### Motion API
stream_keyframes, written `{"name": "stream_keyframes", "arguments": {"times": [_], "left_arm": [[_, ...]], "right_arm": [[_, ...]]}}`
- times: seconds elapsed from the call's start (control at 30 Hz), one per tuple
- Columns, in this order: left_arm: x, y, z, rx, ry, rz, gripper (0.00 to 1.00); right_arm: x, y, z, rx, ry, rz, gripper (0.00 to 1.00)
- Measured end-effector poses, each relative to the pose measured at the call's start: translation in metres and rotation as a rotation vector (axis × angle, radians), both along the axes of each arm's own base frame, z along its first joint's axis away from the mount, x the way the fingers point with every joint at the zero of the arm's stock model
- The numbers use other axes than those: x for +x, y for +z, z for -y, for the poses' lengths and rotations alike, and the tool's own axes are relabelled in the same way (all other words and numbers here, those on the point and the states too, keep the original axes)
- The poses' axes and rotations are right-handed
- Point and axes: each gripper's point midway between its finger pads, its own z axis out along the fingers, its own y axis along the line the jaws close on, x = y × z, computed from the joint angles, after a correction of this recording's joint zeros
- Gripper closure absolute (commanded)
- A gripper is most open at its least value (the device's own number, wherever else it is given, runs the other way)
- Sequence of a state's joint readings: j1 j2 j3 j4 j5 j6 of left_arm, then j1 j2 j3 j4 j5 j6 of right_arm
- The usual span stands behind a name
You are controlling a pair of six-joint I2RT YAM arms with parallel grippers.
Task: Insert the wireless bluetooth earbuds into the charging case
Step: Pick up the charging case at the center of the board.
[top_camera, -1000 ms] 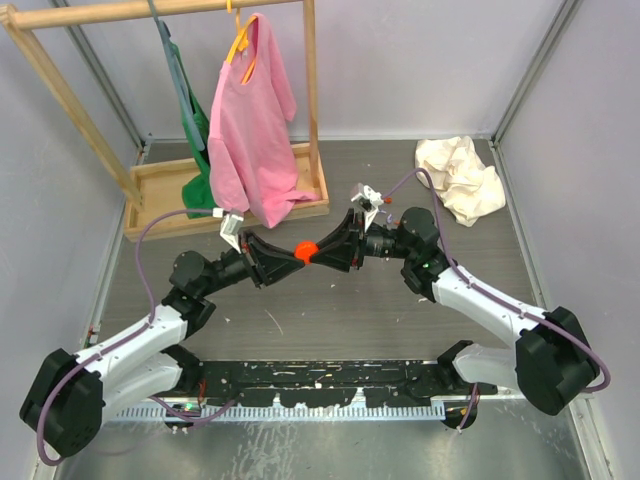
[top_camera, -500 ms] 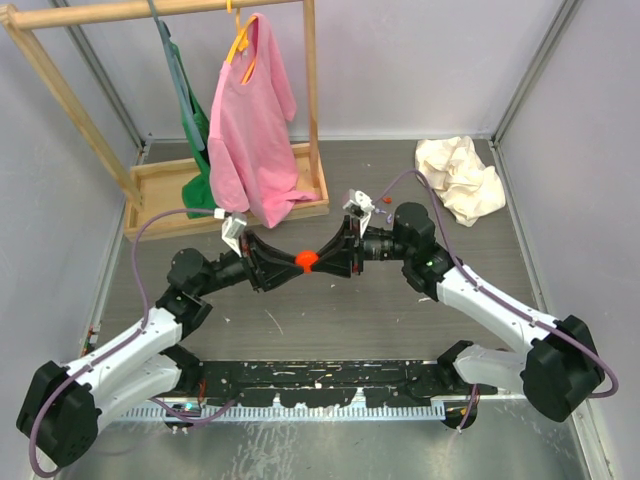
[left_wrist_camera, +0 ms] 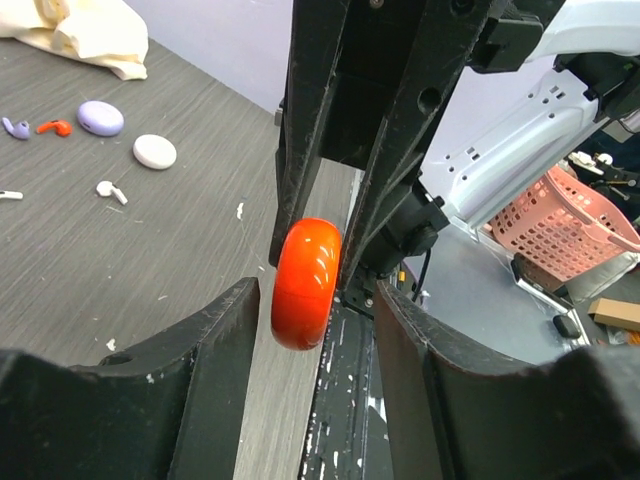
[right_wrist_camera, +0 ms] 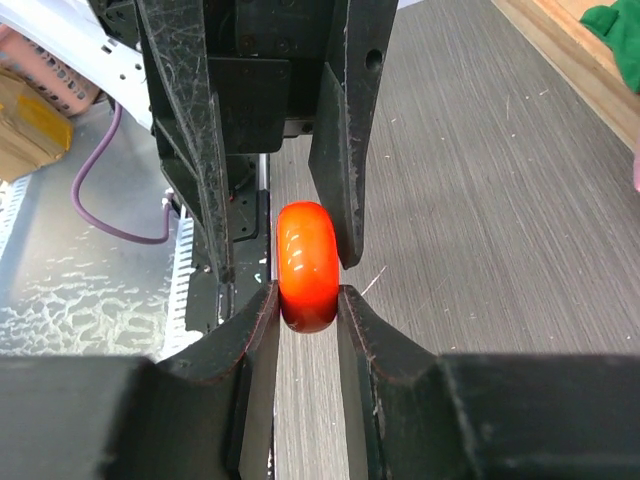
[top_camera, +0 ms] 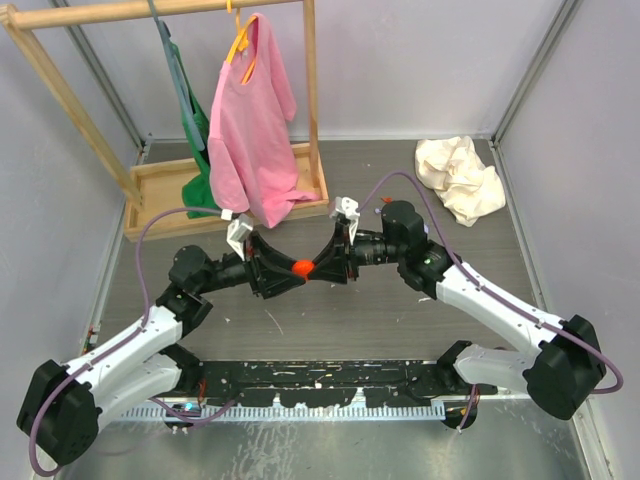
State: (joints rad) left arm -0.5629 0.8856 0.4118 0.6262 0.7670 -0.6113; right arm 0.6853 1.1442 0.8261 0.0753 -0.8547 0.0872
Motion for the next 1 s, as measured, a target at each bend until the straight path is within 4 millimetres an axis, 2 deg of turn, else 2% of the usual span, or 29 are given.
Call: {"name": "stream_keyframes", "arguments": {"times": [0.17,0.3,0.5,0.6,0.7,0.73,0.87,1.0], "left_arm": [[-0.002,-0.004,0.000,0.013,-0.012,-0.004,0.48],[-0.002,-0.006,0.001,0.021,-0.018,0.002,0.53],[-0.001,-0.012,0.002,0.035,-0.025,-0.014,0.66],[-0.003,-0.012,0.002,0.036,-0.034,-0.011,0.79],[-0.003,-0.013,0.002,0.040,-0.039,0.006,0.98],[-0.003,-0.012,0.002,0.039,-0.038,0.011,1.00],[-0.004,-0.013,0.001,0.039,-0.033,0.028,1.00],[-0.008,-0.017,-0.001,0.040,-0.029,0.060,1.00]], "right_arm": [[0.002,0.002,0.000,-0.012,-0.007,0.016,0.89],[0.000,0.003,-0.001,-0.021,-0.001,0.022,0.89],[-0.005,0.002,-0.004,-0.039,0.013,0.028,0.88],[-0.004,0.000,-0.005,-0.050,0.008,0.033,0.87],[-0.004,0.001,-0.005,-0.056,0.005,0.029,0.80],[-0.004,0.001,-0.005,-0.057,0.006,0.030,0.78],[-0.005,0.000,-0.006,-0.062,0.004,0.035,0.55],[-0.003,-0.002,-0.008,-0.072,-0.012,0.053,0.46]]}}
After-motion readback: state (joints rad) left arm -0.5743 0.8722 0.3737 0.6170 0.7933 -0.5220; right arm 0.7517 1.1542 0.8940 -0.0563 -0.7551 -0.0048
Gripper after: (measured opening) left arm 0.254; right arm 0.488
